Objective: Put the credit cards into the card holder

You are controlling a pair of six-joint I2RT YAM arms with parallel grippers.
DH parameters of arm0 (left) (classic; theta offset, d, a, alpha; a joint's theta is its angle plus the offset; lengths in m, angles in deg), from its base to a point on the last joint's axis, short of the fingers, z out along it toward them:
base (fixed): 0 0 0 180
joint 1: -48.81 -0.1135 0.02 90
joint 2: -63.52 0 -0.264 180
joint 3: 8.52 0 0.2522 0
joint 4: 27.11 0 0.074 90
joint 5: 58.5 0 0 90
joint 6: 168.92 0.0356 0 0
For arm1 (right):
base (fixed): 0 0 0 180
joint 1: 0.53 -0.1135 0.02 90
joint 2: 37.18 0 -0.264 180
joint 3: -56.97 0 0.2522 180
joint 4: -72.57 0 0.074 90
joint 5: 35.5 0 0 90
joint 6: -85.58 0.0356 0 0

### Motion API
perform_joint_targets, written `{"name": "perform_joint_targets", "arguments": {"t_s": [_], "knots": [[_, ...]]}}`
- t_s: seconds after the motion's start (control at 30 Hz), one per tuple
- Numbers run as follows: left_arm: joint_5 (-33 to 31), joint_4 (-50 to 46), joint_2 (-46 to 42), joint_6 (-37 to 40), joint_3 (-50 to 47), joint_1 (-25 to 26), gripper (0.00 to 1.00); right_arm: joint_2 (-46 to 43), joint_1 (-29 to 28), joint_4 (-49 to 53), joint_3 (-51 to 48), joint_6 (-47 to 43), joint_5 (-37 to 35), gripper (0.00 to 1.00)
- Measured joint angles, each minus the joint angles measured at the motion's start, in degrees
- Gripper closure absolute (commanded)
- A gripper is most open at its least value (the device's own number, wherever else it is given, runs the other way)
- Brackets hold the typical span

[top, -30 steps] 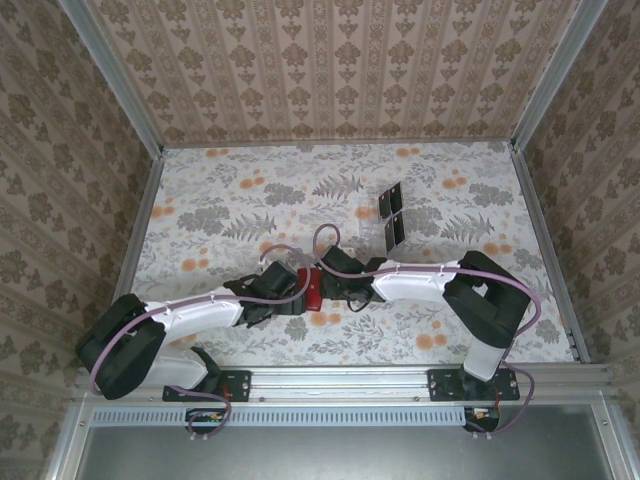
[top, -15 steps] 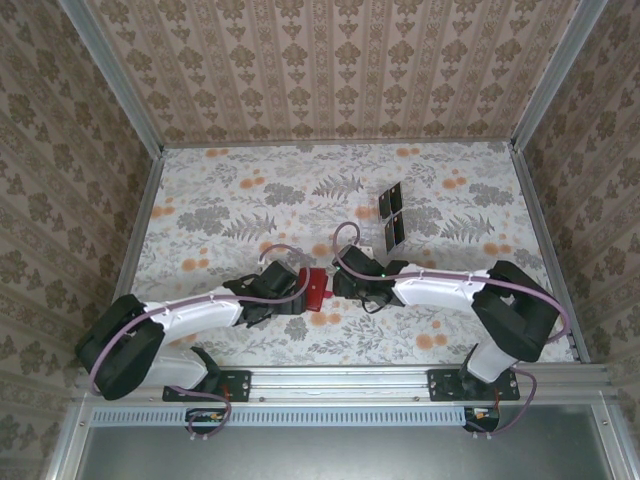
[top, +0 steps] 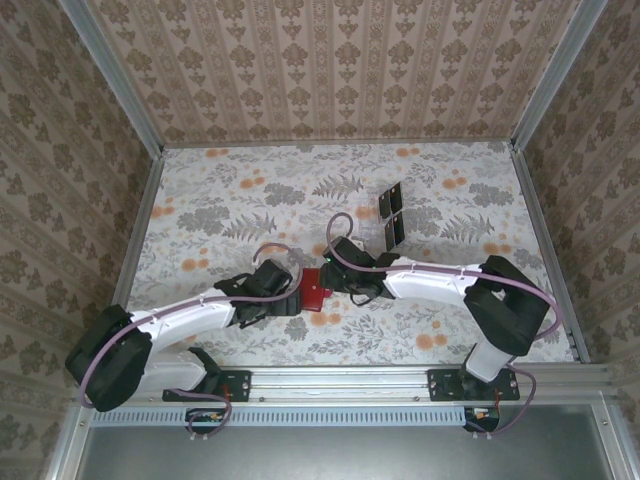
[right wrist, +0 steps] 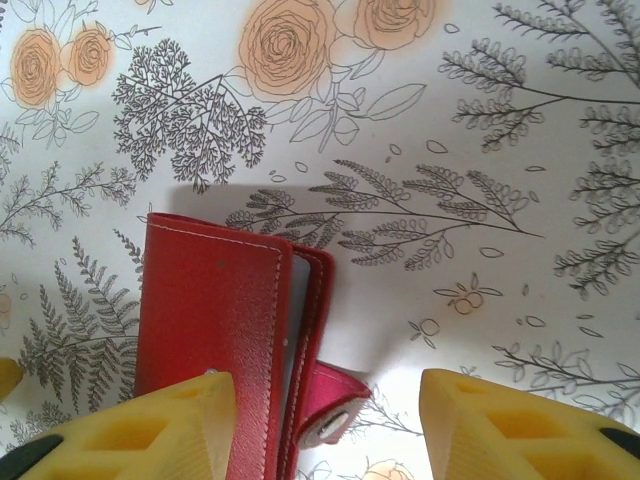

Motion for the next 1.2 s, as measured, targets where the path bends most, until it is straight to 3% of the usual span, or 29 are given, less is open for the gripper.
{"name": "perform_joint_targets", "arguments": {"t_s": [0.1, 0.3, 0.43, 0.77, 0.9, 1.2], "knots": [[0.2, -0.17, -0.22, 0.04, 0.0, -0.35, 0.0, 1.57, -0.11, 1.09, 1.6, -0.07, 0.09, 0.52], [0.59, -0.46, -1.11, 0.44, 0.02, -1.01, 0.0, 3.26, -0.31, 3.39, 2.38, -0.15, 0.13, 0.77], [0.66, -0.83, -2.1, 0.68, 0.07, -1.49, 0.0, 3.26, -0.31, 3.8, 2.36, 0.11, 0.11, 0.86], [0.92, -1.29, -2.47, 1.49, 0.09, -2.25, 0.0, 1.97, -0.31, 3.78, 1.16, 0.04, 0.13, 0.86], [1.2, -1.31, -2.47, 1.95, 0.24, -2.62, 0.0, 1.11, -0.37, 3.76, 0.28, 0.0, 0.11, 1.0], [2.12, -1.05, -2.45, 3.69, 2.43, -3.32, 0.0, -0.09, 0.55, 3.74, -0.13, -2.99, 0.13, 1.0]]}}
